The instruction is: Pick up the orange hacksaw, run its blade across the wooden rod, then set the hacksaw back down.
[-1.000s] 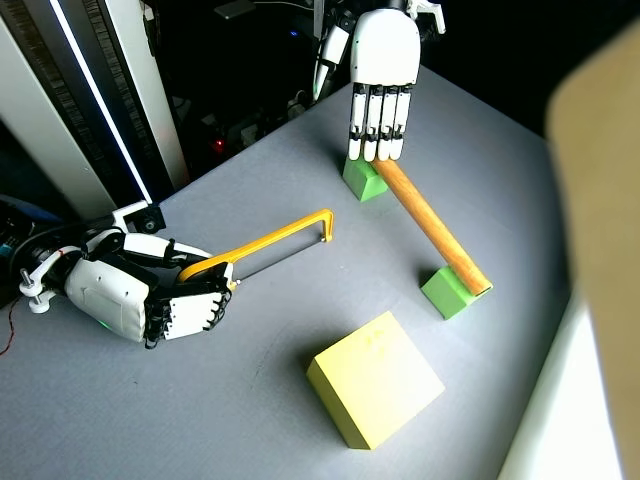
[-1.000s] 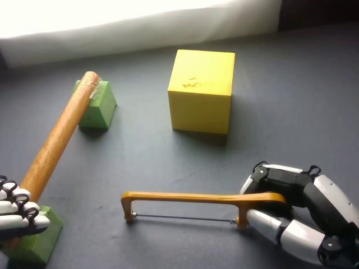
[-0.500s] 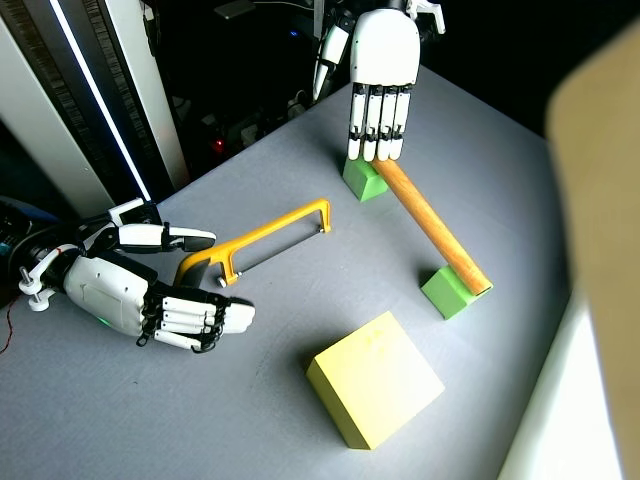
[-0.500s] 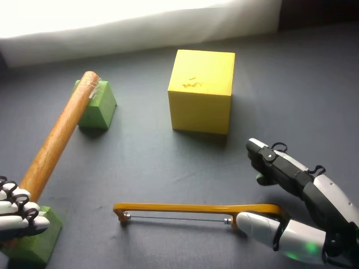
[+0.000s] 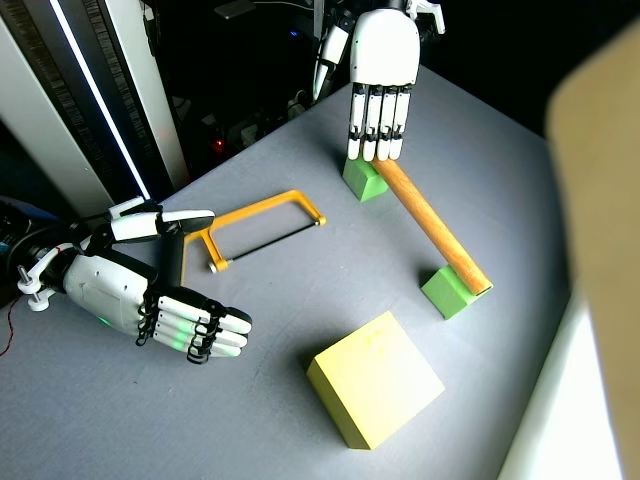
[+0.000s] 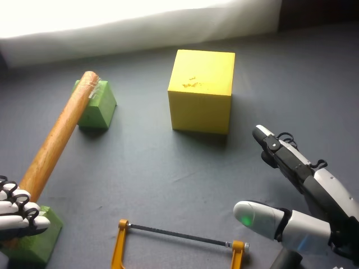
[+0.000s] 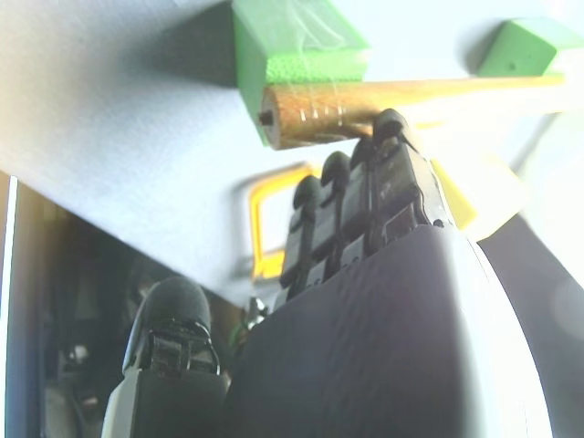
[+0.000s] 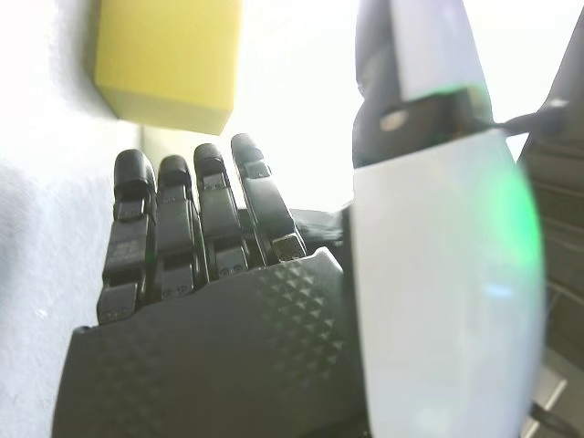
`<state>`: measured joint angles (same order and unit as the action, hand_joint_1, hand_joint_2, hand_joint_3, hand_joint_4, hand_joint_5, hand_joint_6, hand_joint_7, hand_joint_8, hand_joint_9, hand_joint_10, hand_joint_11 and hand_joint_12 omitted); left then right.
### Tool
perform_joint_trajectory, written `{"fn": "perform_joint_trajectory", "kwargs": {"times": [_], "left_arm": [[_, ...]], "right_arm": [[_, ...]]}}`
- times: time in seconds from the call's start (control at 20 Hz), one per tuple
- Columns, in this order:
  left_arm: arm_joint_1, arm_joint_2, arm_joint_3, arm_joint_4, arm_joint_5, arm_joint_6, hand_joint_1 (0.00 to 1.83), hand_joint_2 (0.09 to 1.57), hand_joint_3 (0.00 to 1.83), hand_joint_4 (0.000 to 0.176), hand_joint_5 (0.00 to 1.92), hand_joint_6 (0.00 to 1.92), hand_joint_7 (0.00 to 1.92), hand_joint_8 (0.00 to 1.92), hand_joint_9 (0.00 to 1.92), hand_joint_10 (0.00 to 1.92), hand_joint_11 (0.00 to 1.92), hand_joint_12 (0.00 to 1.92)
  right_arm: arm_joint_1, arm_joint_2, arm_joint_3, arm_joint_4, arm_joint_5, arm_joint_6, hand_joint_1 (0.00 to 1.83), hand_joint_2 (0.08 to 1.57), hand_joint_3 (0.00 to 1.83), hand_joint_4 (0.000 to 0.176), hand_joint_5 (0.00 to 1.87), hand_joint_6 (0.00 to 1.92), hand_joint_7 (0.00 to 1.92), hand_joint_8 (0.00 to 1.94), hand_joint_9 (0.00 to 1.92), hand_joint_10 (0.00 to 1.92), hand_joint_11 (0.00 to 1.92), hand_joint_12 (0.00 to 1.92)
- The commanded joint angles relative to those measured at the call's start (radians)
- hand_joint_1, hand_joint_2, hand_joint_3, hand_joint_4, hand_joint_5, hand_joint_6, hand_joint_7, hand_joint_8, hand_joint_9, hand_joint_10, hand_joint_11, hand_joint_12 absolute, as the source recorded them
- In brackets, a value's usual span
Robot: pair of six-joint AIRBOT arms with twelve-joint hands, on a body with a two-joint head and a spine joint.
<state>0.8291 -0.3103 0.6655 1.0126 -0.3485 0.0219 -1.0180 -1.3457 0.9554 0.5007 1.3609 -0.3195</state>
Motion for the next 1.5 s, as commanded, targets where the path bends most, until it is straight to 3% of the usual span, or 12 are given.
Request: {"fn": "perform_joint_trajectory", "kwargs": {"times": [0.0,0.3,0.55,0.65,0.7,0.75,0.8,0.85,0.95,1.05,1.2,1.45], "left_arm": [[-0.003,-0.002,-0.002,-0.012,-0.025,-0.001,0.05,1.3,0.0,0.0,0.09,0.0,0.06,0.0,0.04,0.0,0.01,0.01],[-0.004,-0.002,0.005,-0.012,-0.036,-0.001,0.03,1.29,0.0,0.0,0.09,0.0,0.06,0.0,0.04,0.0,0.02,0.02],[-0.012,-0.007,0.034,-0.076,-0.076,0.029,0.03,1.29,0.0,0.0,0.06,0.0,0.05,0.0,0.02,0.0,0.0,0.0],[-0.014,-0.013,0.049,-0.091,-0.114,0.059,0.06,1.28,0.0,0.0,0.1,0.01,0.09,0.01,0.05,0.01,0.0,0.0],[-0.015,-0.016,0.057,-0.114,-0.137,0.075,0.11,1.28,0.0,0.0,0.16,0.0,0.13,0.0,0.11,0.01,0.06,0.05],[-0.016,-0.018,0.062,-0.118,-0.152,0.078,0.15,1.28,0.0,0.0,0.24,0.01,0.22,0.01,0.22,0.01,0.01,0.45],[-0.017,-0.021,0.07,-0.124,-0.181,0.084,0.15,1.28,0.0,0.0,0.24,0.01,0.22,0.01,0.22,0.01,0.01,0.45],[-0.016,-0.024,0.075,-0.163,-0.215,0.12,0.24,1.3,0.0,0.0,0.47,0.03,0.52,0.04,0.55,0.1,0.08,0.99],[-0.023,-0.03,0.086,-0.204,-0.256,0.149,0.36,1.3,0.0,0.0,0.86,0.22,0.86,0.27,0.77,0.58,0.39,1.23],[-0.027,-0.036,0.104,-0.242,-0.314,0.174,0.61,1.25,0.0,0.0,0.84,0.98,0.84,1.11,0.77,1.34,0.7,1.56],[-0.026,-0.04,0.131,-0.296,-0.39,0.196,0.72,1.27,0.0,0.0,0.86,1.87,0.94,1.89,1.0,1.91,1.02,1.92],[-0.037,-0.05,0.195,-0.337,-0.508,0.197,0.69,1.34,0.01,0.0,1.34,1.92,1.43,1.92,1.47,1.92,1.57,1.92]], "right_arm": [[0.006,0.006,-0.004,-0.054,0.114,0.013,0.78,0.87,0.0,0.0,0.08,0.0,0.01,0.0,0.0,0.0,0.0,0.3],[0.071,0.057,-0.011,-0.064,0.087,0.003,0.74,0.9,0.0,0.0,0.08,0.0,0.01,0.0,0.0,0.0,0.0,0.45],[0.239,0.188,-0.01,-0.188,-0.104,-0.019,0.75,0.91,0.0,0.0,0.11,0.01,0.04,0.01,0.02,0.0,0.0,0.48],[0.312,0.226,-0.006,-0.267,-0.193,-0.018,0.77,0.94,0.0,0.0,0.29,0.01,0.36,0.01,0.35,0.01,0.0,1.01],[0.367,0.248,-0.004,-0.333,-0.258,-0.009,0.73,0.99,0.0,0.0,0.46,0.02,0.6,0.03,0.63,0.09,0.23,1.24],[0.394,0.259,-0.004,-0.371,-0.283,-0.013,0.71,1.03,0.0,0.0,0.59,0.02,0.78,0.04,0.72,0.38,0.44,1.36],[0.431,0.274,-0.003,-0.437,-0.322,-0.004,0.71,1.03,0.0,0.0,0.59,0.02,0.78,0.04,0.72,0.38,0.44,1.36],[0.46,0.285,-0.002,-0.503,-0.348,0.008,0.67,1.09,0.0,0.0,0.89,0.08,1.03,0.18,0.79,1.05,0.69,1.55],[0.495,0.304,-0.002,-0.614,-0.371,0.022,0.64,1.14,0.0,0.0,0.83,0.98,0.9,1.38,0.89,1.63,0.84,1.89],[0.525,0.326,-0.001,-0.723,-0.38,0.055,0.62,1.18,0.0,0.0,0.74,1.84,0.96,1.9,1.11,1.91,1.19,1.92],[0.576,0.35,0.015,-0.881,-0.357,0.091,0.65,1.18,0.0,0.0,1.02,1.92,1.11,1.94,1.3,1.92,1.47,1.92],[0.657,0.402,0.017,-1.059,-0.316,0.106,0.49,1.33,0.0,0.0,1.24,1.92,1.34,1.94,1.51,1.92,1.68,1.92]]}}
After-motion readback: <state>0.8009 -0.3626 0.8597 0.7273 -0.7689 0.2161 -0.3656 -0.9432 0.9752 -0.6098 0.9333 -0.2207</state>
